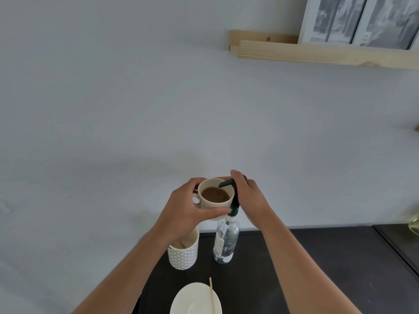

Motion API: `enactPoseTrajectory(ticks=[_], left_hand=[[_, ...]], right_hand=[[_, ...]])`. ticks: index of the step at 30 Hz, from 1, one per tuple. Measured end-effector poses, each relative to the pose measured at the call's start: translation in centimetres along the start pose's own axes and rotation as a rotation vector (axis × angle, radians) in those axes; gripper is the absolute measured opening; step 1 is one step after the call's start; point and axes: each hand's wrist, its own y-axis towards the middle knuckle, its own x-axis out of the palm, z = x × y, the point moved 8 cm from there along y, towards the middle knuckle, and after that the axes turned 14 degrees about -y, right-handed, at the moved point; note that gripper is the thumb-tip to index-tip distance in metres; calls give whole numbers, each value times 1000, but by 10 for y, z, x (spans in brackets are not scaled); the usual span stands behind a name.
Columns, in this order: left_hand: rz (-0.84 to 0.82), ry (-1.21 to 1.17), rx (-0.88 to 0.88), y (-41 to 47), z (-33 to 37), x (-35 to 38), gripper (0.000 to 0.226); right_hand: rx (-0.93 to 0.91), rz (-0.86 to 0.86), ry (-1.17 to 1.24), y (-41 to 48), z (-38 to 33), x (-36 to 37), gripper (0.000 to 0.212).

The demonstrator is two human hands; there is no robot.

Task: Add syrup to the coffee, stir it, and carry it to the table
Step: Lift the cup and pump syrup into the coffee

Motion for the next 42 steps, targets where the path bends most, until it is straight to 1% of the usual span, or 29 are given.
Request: enactPoseTrajectory(ticks=[9, 17, 21, 24, 27, 29, 31, 37, 39, 42], left_hand=[[-2, 17, -13, -4, -3, 3, 83], [2, -9, -39, -12, -10, 5, 82], [6, 10, -58, -19, -17, 5, 79], [-4, 14, -73, -25, -23, 6, 78], [-7, 7, -91, -33, -30, 5, 80], [-9, 0, -102, -42, -35, 4, 82], [-12, -25, -115, -51, -42, 3, 80], [-7, -26, -153, -84, -69, 1, 80], [-17, -28, -161, -97, -79, 1, 78], [-24, -14, -201, -119, -101, 2, 81]], right_hand=[[-36, -24, -13, 4, 8, 3, 61], [-40, -15, 26, -1, -3, 2, 62], [-84, 5, 60, -1, -10, -5, 64], [-124, 37, 40, -3, -16, -14, 66], [-111, 62, 63, -9, -11, -25, 72], [-71, 85, 112, -13, 5, -32, 77], [-21, 99, 117, -18, 29, -33, 76], [149, 113, -30, -42, 124, -18, 75], [208, 67, -55, -53, 158, -4, 70], [282, -19, -134, -71, 202, 23, 52]])
